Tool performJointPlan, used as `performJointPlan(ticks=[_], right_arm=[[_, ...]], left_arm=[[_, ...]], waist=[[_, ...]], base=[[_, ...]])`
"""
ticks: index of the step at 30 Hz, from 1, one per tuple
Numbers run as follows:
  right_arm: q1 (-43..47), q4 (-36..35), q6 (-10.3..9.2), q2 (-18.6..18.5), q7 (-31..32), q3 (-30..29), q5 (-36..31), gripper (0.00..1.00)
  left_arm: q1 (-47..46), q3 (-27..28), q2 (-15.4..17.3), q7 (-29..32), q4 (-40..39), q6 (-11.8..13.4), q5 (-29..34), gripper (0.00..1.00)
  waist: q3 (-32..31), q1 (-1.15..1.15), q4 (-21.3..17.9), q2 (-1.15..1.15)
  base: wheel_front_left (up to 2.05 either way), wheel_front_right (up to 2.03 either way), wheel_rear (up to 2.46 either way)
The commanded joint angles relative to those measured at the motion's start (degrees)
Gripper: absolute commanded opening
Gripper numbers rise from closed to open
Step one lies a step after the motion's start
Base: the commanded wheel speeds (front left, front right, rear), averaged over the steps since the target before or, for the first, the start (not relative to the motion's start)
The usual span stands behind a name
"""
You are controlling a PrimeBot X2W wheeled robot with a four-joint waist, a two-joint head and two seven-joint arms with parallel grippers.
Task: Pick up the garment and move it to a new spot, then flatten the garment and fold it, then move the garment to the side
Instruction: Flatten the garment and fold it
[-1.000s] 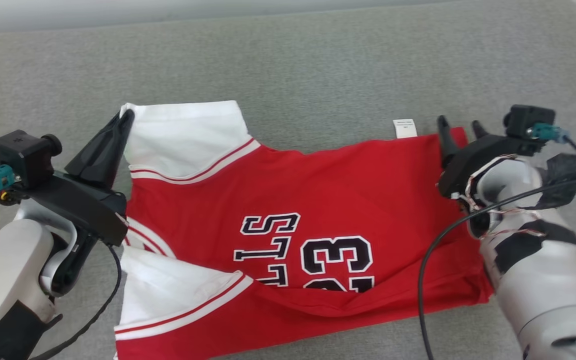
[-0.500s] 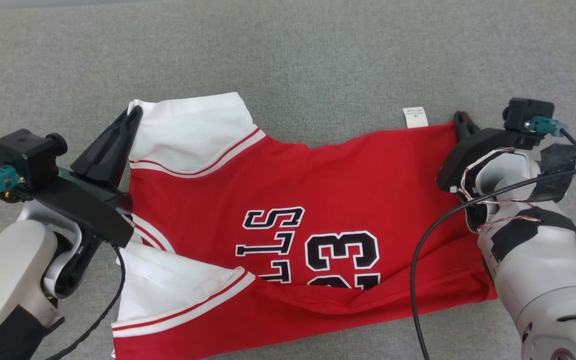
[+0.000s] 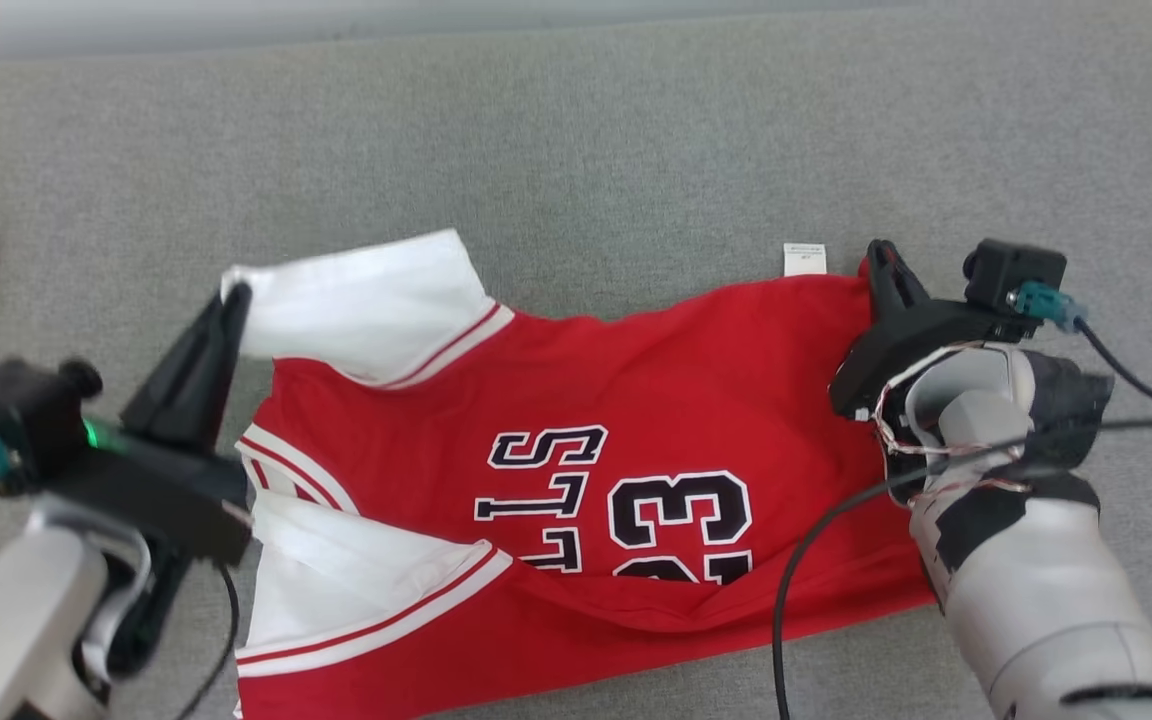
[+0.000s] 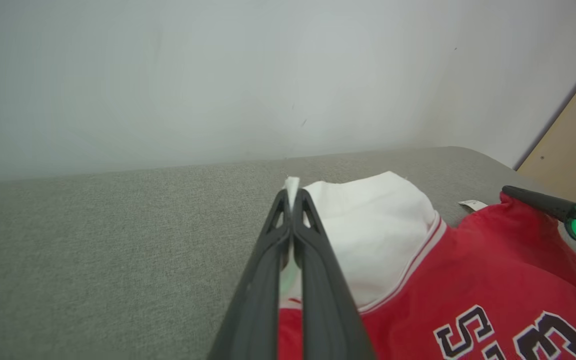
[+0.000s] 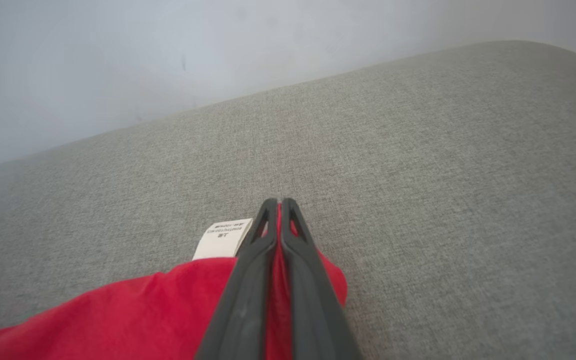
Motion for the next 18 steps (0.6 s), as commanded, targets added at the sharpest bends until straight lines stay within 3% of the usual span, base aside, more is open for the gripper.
performJointPlan(ticks=[1,7,11,18], right_arm=[[1.6,-1.4,-0.08,0.1,-0.3,0.9,1.4,0.00],[9.4,-11.6,-0.07,-2.2,-0.3,8.0,9.9,0.00],[15.0,-18.1,-0.08,-5.8,-0.3,12.3,16.8,0.00],[23.4,-28.2,-0.08,-12.2,-0.3,16.6,27.1,0.00]], left_arm=[[1.8,0.1,0.4,-0.4,-0.6,0.4,0.4,0.00],[8.3,-0.2,-0.8,-1.4,-5.0,3.2,2.6,0.00],[13.2,1.0,-2.0,-1.7,-7.4,5.2,3.8,0.00],[21.7,7.4,-6.6,-1.8,-10.3,4.7,5.2,0.00]], waist=[[-0.7,0.00,-0.1,0.00],[-2.4,0.00,0.5,0.00],[-3.6,0.00,1.2,0.00],[-5.3,0.00,2.8,0.00]], base=[[0.00,0.00,0.00],[0.00,0.00,0.00],[0.00,0.00,0.00],[0.00,0.00,0.00]])
